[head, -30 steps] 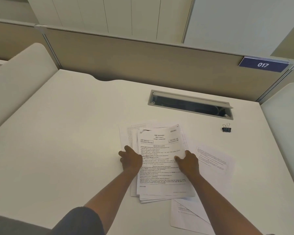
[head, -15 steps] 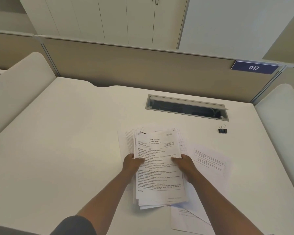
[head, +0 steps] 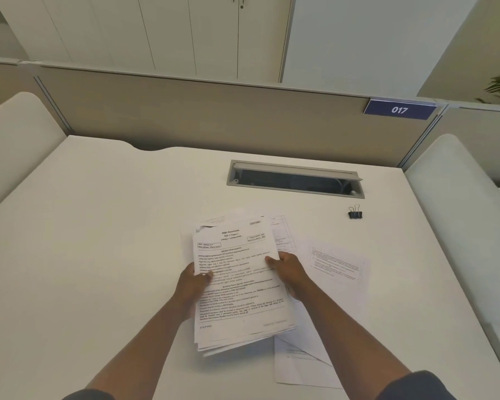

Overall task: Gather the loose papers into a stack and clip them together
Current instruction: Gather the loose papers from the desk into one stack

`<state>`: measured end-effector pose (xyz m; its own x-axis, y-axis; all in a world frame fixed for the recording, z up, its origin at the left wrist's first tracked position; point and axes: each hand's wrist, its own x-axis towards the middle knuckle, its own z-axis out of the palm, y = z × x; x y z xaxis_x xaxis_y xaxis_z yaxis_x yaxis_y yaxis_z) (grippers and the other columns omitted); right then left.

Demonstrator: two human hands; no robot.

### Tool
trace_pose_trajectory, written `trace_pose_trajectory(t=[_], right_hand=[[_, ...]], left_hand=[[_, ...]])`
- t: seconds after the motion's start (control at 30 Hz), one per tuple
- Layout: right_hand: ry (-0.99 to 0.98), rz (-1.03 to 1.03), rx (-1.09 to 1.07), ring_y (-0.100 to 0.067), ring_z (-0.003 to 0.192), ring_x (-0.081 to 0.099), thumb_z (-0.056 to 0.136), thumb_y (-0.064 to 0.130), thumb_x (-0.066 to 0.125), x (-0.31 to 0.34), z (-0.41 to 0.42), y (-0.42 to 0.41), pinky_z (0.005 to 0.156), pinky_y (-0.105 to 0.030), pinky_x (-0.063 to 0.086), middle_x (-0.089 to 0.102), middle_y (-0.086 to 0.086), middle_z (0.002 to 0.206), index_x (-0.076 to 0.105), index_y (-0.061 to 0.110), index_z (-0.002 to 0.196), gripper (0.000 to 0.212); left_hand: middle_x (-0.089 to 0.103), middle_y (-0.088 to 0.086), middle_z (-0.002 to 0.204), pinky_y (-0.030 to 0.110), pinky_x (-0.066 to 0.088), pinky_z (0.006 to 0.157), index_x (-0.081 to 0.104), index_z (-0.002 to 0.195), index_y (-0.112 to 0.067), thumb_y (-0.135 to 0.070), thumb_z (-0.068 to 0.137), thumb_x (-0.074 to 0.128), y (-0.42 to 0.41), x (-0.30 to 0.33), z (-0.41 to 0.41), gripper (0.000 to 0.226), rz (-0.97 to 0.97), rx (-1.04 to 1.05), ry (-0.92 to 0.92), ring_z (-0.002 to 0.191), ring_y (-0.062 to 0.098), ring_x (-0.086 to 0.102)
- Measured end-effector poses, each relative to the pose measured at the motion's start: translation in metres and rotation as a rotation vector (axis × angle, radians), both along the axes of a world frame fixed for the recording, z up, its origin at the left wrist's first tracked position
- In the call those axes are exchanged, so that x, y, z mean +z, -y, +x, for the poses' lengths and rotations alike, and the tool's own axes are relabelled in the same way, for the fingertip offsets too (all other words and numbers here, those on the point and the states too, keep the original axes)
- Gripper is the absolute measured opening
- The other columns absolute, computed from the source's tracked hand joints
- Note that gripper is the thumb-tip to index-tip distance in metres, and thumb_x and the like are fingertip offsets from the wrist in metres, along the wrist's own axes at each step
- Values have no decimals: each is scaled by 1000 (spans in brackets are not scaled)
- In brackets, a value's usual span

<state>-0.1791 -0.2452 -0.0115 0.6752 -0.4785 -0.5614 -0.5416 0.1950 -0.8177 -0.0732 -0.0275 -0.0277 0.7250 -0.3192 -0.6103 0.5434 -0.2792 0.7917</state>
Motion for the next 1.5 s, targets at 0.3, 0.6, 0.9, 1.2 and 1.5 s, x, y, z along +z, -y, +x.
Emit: trace_pose_trajectory(t=[0.3, 0.6, 0.9, 1.2, 1.5], right_hand=[[-569, -824, 145, -36, 126, 45, 83, 49, 69, -2, -12, 40, 98, -48, 44, 46, -14, 132, 38, 5, 133, 73], [-539, -735, 173, -34, 124, 50, 77, 39, 79, -10, -12, 50, 100, -40, 45, 45, -19, 133, 35, -2, 132, 81], [-149, -453, 108, -25, 101, 60, 90, 8, 51, -15, -25, 59, 83, -33, 47, 65, -7, 119, 57, 13, 120, 31], [74, -123, 215, -25, 107, 65, 95, 5, 48, -8, -33, 28, 86, -35, 51, 68, -4, 122, 56, 22, 124, 34], [186, 13, 201, -22, 94, 72, 97, 18, 56, 7, -32, 3, 67, -27, 55, 73, -5, 114, 57, 20, 121, 24]], left_hand=[[65, 4, 108, 36, 51, 78, 56, 111, -18, -7, 96, 56, -28, 19, 17, 18, 63, 153, 246, 90, 23, 64], [66, 6, 112, 44, 52, 84, 57, 112, -17, -6, 96, 56, -39, 25, 20, 20, 62, 201, 229, 94, 29, 64], [69, 4, 109, 43, 55, 78, 59, 115, -17, -5, 96, 56, -28, 31, 16, 23, -6, 176, 159, 95, 31, 66], [72, 5, 103, 38, 56, 71, 63, 107, -15, -7, 93, 60, -5, 34, 4, 17, -63, 163, 100, 88, 29, 69], [72, 16, 112, 56, 58, 73, 59, 119, -10, -3, 83, 68, -12, 29, 0, 37, -188, 164, -42, 97, 42, 70]])
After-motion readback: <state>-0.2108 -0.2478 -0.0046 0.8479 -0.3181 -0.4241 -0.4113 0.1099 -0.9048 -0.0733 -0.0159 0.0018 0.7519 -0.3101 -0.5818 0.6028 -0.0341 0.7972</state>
